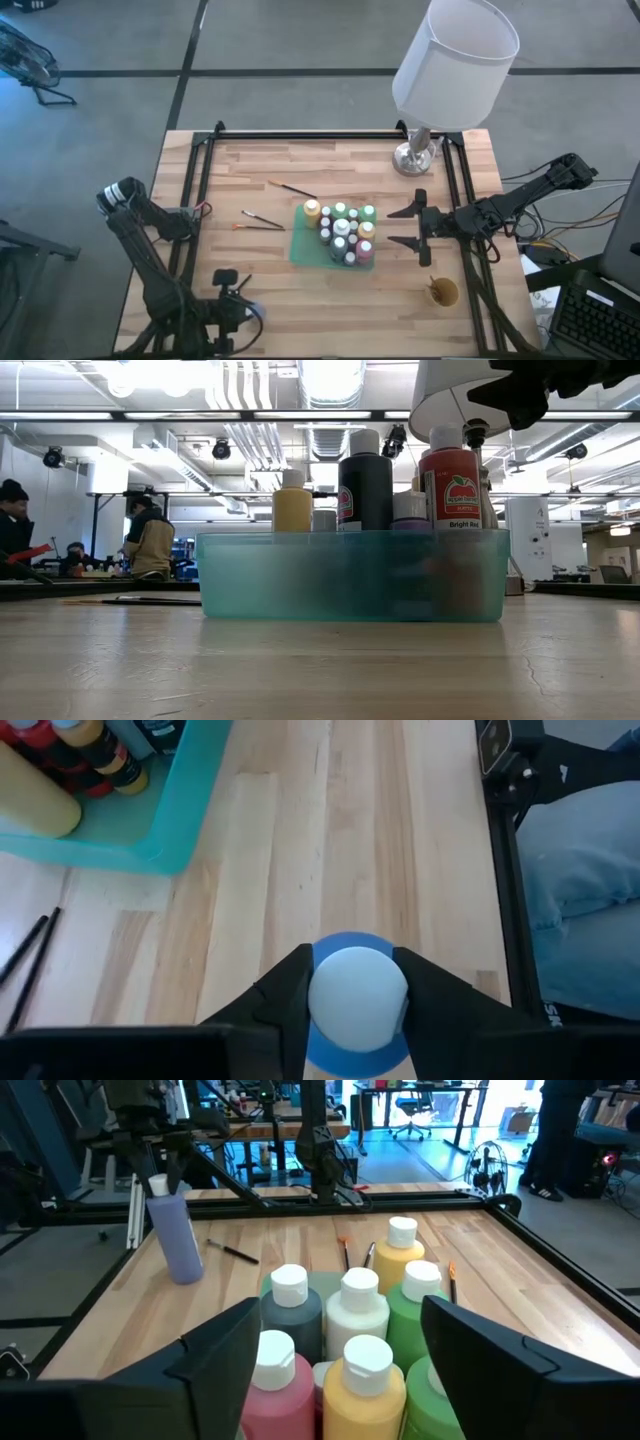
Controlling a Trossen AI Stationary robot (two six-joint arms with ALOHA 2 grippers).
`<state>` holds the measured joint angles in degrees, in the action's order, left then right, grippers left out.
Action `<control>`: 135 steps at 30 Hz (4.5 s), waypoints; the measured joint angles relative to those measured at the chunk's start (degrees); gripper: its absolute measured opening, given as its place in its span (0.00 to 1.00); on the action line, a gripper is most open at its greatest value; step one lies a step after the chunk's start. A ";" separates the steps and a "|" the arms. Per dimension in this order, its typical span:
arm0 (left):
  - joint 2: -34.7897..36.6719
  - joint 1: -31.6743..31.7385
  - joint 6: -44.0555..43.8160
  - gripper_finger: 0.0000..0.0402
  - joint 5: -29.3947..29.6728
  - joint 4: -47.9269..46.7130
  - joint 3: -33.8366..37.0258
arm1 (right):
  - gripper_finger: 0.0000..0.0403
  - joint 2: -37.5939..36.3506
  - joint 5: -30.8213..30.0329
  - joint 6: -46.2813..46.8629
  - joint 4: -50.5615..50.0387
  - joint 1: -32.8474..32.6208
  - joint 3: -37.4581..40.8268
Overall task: Pick & Place Paint Supplies
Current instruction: Put the blue paint bottle into the green bin, then put the gold paintbrush into the yellow cup
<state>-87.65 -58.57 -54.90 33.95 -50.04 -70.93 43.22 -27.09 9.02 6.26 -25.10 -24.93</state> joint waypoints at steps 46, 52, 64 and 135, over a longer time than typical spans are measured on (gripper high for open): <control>0.25 45.11 39.85 0.32 -9.71 3.94 -10.69 | 0.59 0.00 0.00 -1.20 -0.02 0.00 0.26; 0.25 46.89 41.32 0.32 -11.42 8.41 -7.86 | 0.63 -0.01 0.00 -1.07 -0.01 0.00 0.31; 0.28 51.88 41.40 0.32 -16.60 18.51 1.11 | 0.70 0.00 0.02 -0.78 -0.02 0.00 0.63; 23.29 53.31 38.19 0.53 -8.28 -0.68 0.10 | 0.83 -4.03 0.24 2.30 -16.87 -0.02 -4.98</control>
<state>-64.36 -5.26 -16.71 25.67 -50.72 -70.83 39.19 -26.85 11.32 -10.61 -25.12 -29.91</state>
